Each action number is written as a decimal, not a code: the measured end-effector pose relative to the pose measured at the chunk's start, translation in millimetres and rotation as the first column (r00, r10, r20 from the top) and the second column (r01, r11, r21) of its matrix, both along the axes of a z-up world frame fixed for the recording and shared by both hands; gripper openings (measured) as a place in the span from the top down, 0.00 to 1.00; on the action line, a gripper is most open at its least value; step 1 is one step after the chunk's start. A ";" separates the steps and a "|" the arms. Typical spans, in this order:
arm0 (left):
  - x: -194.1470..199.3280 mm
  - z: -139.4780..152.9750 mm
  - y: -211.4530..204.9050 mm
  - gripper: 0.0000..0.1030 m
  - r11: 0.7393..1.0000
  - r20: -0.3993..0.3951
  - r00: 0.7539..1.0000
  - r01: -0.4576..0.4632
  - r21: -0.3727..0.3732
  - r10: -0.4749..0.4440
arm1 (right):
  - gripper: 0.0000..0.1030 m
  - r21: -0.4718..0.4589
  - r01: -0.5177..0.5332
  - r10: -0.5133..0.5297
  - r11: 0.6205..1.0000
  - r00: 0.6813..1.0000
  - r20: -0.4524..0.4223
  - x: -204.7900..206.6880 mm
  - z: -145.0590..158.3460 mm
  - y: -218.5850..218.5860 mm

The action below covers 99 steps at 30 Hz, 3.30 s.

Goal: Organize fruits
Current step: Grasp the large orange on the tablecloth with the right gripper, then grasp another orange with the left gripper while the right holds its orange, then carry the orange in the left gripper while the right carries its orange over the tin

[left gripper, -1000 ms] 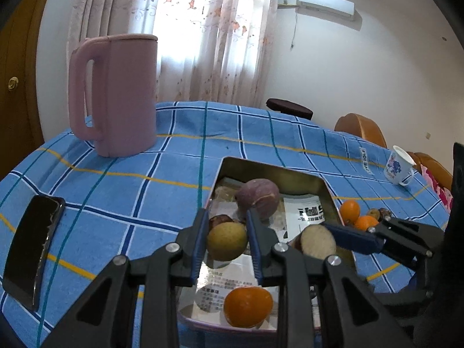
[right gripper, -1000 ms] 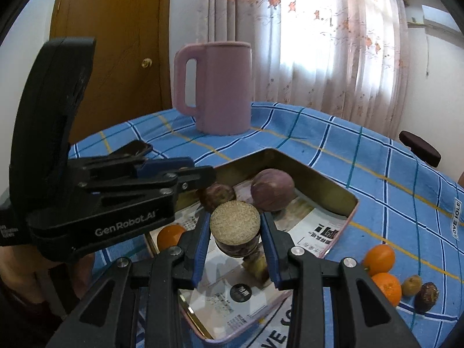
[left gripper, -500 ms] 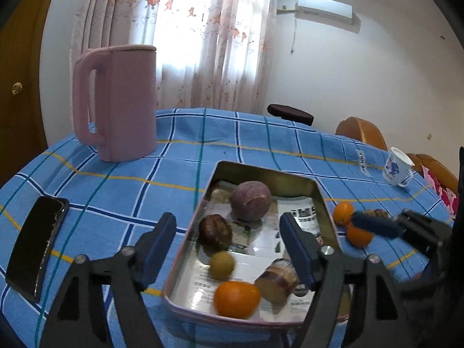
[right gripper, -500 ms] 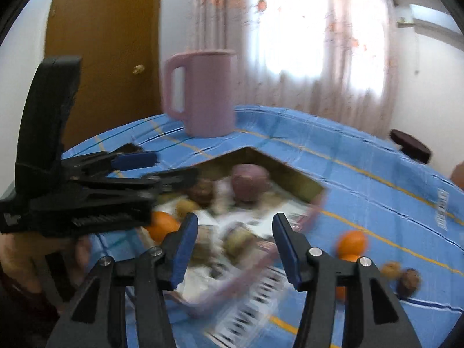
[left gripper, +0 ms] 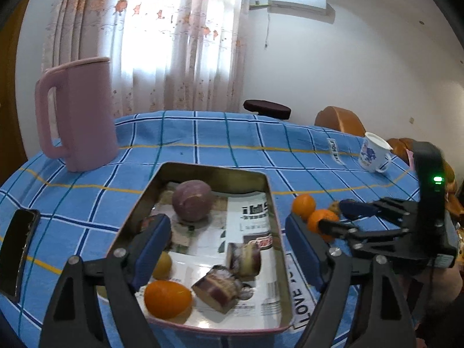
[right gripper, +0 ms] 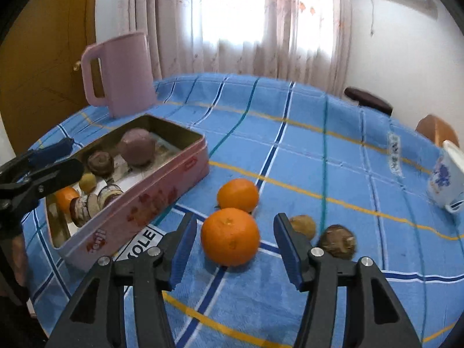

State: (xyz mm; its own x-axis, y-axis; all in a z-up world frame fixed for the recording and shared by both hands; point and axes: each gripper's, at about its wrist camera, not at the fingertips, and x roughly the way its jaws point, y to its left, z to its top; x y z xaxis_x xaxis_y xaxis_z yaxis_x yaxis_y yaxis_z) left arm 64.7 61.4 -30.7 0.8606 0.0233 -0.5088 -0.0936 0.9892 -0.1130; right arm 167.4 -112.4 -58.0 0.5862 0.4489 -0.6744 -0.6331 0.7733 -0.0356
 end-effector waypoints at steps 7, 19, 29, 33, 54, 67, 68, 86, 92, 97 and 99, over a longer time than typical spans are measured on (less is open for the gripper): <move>9.4 6.6 -22.6 0.19 0.999 -0.004 0.999 0.038 0.029 -0.038 | 0.53 -0.023 -0.018 0.015 1.000 0.993 -0.116 15.3 -14.6 5.7; 54.7 6.8 -102.1 0.19 0.978 -0.059 0.986 0.163 0.128 -0.157 | 0.53 0.043 0.220 -0.222 0.974 0.974 0.051 24.7 10.2 -78.4; 114.5 -25.1 -124.7 0.48 0.970 -0.241 0.955 0.209 0.123 -0.175 | 0.53 0.092 0.233 -0.238 0.968 0.970 0.056 25.5 12.5 -96.5; 124.9 -27.6 -120.8 0.49 0.973 -0.260 0.957 0.174 0.150 -0.131 | 0.53 0.111 0.226 -0.234 0.968 0.970 0.059 22.1 14.4 -99.8; 125.3 -30.8 -102.8 0.64 0.981 -0.251 0.963 0.140 0.136 -0.103 | 0.53 0.144 0.227 -0.238 0.963 0.970 0.060 20.2 15.7 -104.7; 99.8 -19.1 -94.3 0.64 0.988 -0.136 0.980 0.150 0.043 -0.143 | 0.53 0.176 0.202 -0.223 0.963 0.968 0.111 9.5 22.9 -108.0; 98.2 -18.0 -94.8 0.64 0.988 -0.126 0.982 0.149 0.044 -0.143 | 0.53 0.182 0.198 -0.222 0.963 0.968 0.119 8.0 23.9 -108.6; 73.7 -4.4 -95.7 0.64 0.992 0.002 0.994 0.109 0.071 -0.109 | 0.53 0.242 0.139 -0.196 0.960 0.953 0.232 -12.7 33.4 -110.5; 68.6 -2.5 -94.5 0.64 0.993 0.029 0.995 0.097 0.066 -0.099 | 0.53 0.255 0.130 -0.197 0.958 0.946 0.256 -17.5 35.1 -112.5; 62.1 -0.2 -95.7 0.64 0.993 0.059 0.994 0.088 0.076 -0.093 | 0.53 0.266 0.125 -0.200 0.956 0.939 0.278 -22.1 36.0 -114.3; 60.1 0.9 -96.4 0.64 0.993 0.069 0.993 0.085 0.082 -0.091 | 0.53 0.270 0.123 -0.202 0.955 0.936 0.288 -24.1 36.6 -115.1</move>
State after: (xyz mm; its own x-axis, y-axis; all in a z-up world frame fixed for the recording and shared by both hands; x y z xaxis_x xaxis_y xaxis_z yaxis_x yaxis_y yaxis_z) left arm 124.8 -34.9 -29.7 0.8957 -0.0168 -0.4443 0.0000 0.9993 -0.0379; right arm 143.4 -227.5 -21.4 0.8264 0.4566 -0.3295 -0.4855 0.8742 -0.0063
